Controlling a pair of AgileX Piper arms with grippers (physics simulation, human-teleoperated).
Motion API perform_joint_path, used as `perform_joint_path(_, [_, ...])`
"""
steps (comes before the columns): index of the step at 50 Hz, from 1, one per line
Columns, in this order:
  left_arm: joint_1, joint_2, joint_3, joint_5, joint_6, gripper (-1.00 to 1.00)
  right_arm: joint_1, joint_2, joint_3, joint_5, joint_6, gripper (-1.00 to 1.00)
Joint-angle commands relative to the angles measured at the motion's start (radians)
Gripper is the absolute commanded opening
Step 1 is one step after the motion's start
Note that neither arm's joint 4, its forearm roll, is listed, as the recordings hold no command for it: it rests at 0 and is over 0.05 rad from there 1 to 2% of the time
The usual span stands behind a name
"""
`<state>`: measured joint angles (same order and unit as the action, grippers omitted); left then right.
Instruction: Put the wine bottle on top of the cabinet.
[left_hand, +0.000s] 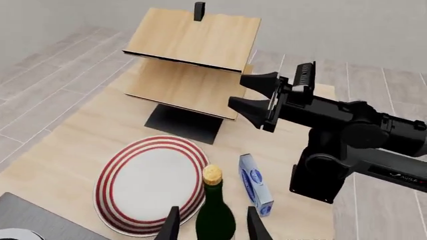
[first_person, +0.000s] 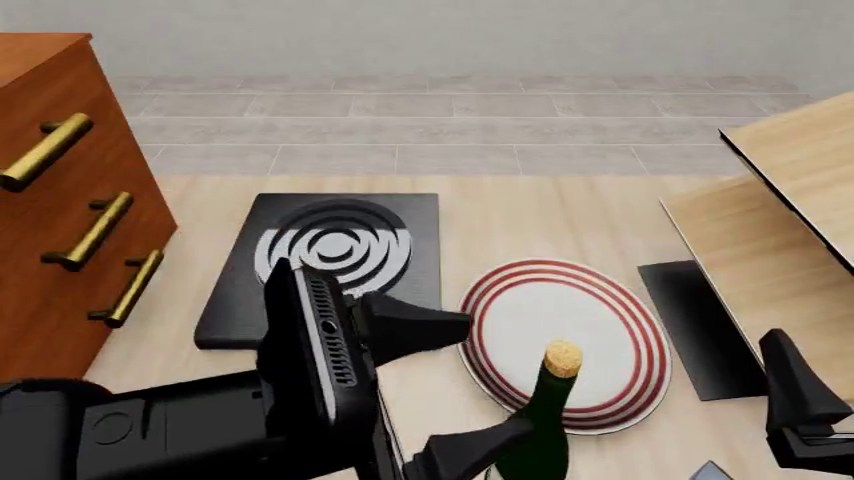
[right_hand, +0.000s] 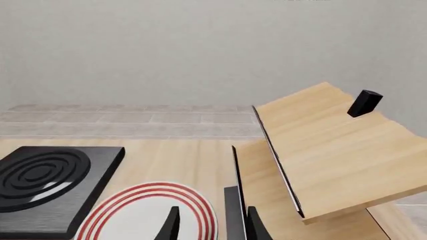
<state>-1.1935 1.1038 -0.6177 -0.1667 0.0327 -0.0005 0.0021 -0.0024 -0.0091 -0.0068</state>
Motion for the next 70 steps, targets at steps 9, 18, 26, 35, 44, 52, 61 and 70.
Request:
perform_joint_path(9, [-0.017,0.089,-0.019,-0.040,-0.015,1.00,0.000,0.000,0.000,0.002,0.001,1.00])
perform_joint_path(18, [-0.003,0.104,-0.022,-0.049,-0.016,1.00,0.000,0.002,0.001,0.000,0.002,1.00])
perform_joint_path(26, [0.003,0.119,-0.027,-0.054,-0.016,1.00,0.000,0.000,0.000,0.001,0.001,1.00])
perform_joint_path(35, [0.001,0.144,-0.029,-0.073,-0.023,1.00,0.000,0.000,0.000,0.003,0.002,1.00])
perform_joint_path(44, [0.004,0.168,-0.027,-0.100,-0.030,1.00,-0.001,0.001,0.000,0.002,0.002,1.00])
perform_joint_path(52, [-0.002,0.198,-0.033,-0.116,-0.035,1.00,-0.001,0.001,0.001,0.001,0.002,1.00])
perform_joint_path(61, [0.014,0.209,-0.054,-0.111,-0.040,1.00,-0.001,0.001,0.000,0.000,0.001,1.00])
perform_joint_path(70, [0.007,0.244,-0.063,-0.126,-0.040,1.00,0.000,0.000,0.000,-0.001,-0.001,1.00])
